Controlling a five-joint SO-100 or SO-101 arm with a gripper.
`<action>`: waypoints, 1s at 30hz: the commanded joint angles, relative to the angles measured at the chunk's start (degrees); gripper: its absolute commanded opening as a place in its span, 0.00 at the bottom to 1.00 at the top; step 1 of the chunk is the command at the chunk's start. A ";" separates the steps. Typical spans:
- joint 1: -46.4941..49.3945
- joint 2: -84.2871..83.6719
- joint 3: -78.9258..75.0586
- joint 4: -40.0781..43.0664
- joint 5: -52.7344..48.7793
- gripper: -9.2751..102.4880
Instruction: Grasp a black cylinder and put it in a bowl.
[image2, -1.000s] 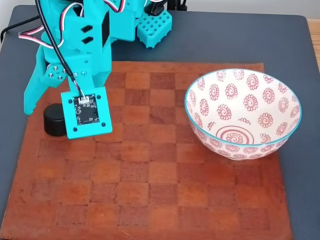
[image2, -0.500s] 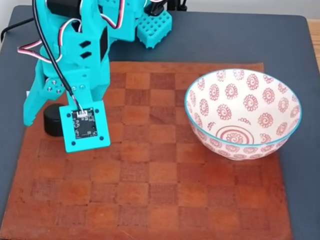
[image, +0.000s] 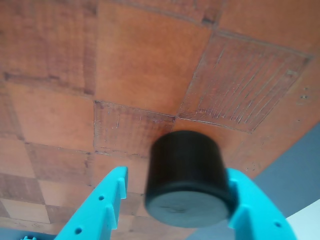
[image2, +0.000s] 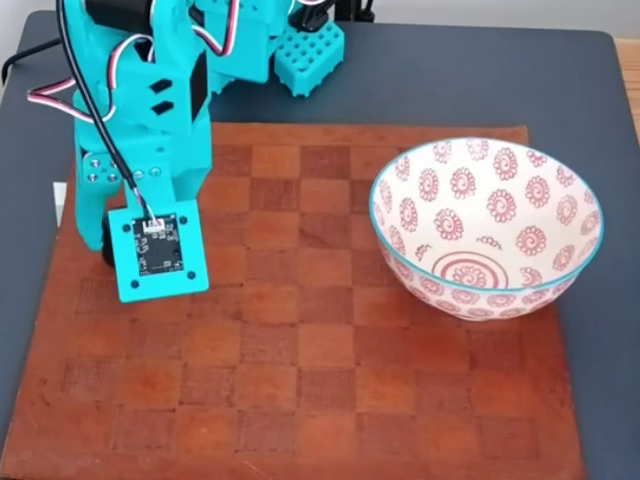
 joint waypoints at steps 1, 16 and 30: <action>0.35 0.35 -2.02 -0.62 -0.44 0.19; 0.18 1.58 -2.37 4.57 0.44 0.18; -2.81 22.24 -2.81 17.40 3.87 0.18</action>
